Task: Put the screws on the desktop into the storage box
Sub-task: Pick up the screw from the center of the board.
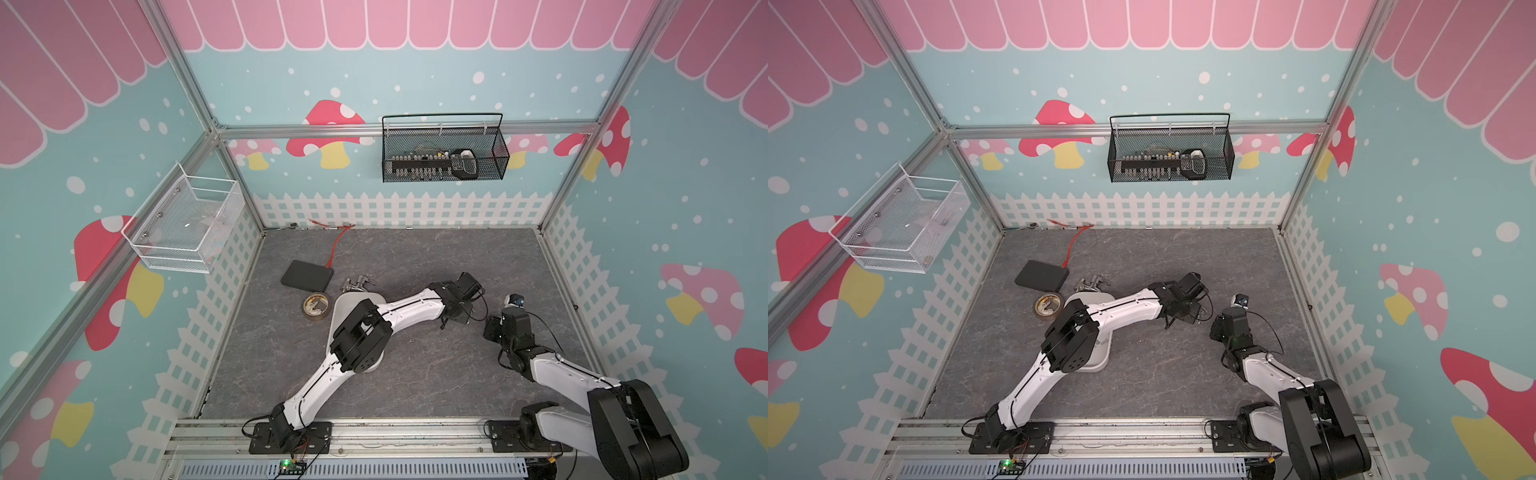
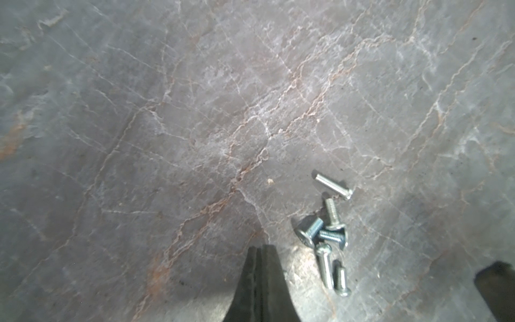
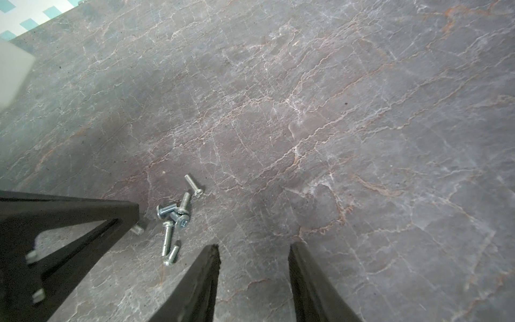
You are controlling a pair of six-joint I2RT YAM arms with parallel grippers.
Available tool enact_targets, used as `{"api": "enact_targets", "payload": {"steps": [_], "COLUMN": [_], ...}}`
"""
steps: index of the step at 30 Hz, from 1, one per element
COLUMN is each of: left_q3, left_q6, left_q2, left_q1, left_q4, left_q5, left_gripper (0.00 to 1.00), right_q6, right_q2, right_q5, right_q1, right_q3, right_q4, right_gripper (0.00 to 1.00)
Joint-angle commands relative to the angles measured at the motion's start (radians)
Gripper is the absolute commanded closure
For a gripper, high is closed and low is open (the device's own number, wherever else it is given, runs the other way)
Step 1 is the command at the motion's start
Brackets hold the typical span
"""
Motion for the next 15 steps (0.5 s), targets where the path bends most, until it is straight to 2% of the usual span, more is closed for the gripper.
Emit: {"api": "enact_targets", "payload": {"steps": [1,5,15], "left_q3": [-0.021,0.009,0.039], "left_q6": [0.026,0.046,0.062], "left_q2": [0.049,0.028,-0.042], "left_q1": [-0.001,-0.011,-0.025], "left_q4": [-0.099,-0.095,-0.094], "left_q5": [-0.056,-0.099,-0.097], "left_gripper": [1.00,1.00,1.00], "right_q6": [-0.009,-0.010,-0.008], "right_q2": [0.007,0.009,0.004], "right_q5": [0.002,0.001,0.001], "right_q1": [-0.007,-0.007,-0.006], "right_q3": [0.017,0.017,0.014], "right_q4": [0.015,0.014,0.016], "right_gripper": [0.53,0.53,0.53]}}
